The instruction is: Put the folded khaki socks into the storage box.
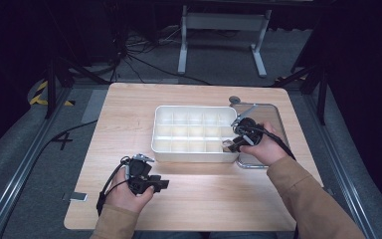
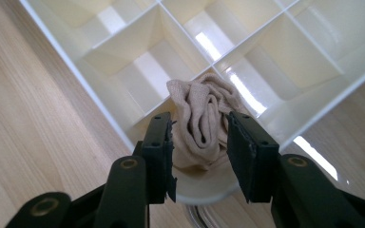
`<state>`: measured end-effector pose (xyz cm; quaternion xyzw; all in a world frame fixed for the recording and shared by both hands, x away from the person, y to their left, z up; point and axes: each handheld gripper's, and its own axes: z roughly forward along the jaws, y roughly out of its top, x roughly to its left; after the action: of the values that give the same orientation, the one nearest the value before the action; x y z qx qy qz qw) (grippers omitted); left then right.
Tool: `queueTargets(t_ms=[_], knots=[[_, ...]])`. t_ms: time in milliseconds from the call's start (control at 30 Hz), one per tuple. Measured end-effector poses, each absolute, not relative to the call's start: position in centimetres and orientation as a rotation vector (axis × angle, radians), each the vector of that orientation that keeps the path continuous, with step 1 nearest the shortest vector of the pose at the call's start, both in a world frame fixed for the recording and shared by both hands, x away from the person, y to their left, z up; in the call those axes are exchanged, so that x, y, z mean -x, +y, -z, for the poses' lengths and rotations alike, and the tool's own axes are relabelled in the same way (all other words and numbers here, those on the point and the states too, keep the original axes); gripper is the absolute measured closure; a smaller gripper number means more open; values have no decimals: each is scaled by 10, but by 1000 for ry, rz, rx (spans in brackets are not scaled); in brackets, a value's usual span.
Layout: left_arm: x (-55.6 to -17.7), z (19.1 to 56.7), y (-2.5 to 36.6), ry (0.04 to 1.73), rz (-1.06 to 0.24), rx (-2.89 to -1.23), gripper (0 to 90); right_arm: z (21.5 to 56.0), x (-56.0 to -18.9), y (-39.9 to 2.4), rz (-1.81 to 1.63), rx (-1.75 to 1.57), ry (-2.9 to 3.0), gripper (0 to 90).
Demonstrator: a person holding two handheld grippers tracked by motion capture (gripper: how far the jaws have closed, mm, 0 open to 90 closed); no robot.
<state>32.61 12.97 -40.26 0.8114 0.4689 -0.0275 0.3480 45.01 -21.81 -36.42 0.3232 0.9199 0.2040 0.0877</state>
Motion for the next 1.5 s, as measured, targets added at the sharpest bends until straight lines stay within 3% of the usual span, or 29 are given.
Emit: queueTargets(t_ms=[333,767,1067,1500], knots=[[-324,402,136,1223,78,-2083,601,339,-416,-234,-849,-832,2668,568],[-326,400,126,1159,79,-2107,605,352,-373,-250,-1080,-745,2678,543],[-327,401,125,1154,86,-2117,600,375,-340,-250,-1156,-701,2710,520],[-325,405,126,1165,91,-2128,593,423,-328,-250,-1164,-711,2704,508]])
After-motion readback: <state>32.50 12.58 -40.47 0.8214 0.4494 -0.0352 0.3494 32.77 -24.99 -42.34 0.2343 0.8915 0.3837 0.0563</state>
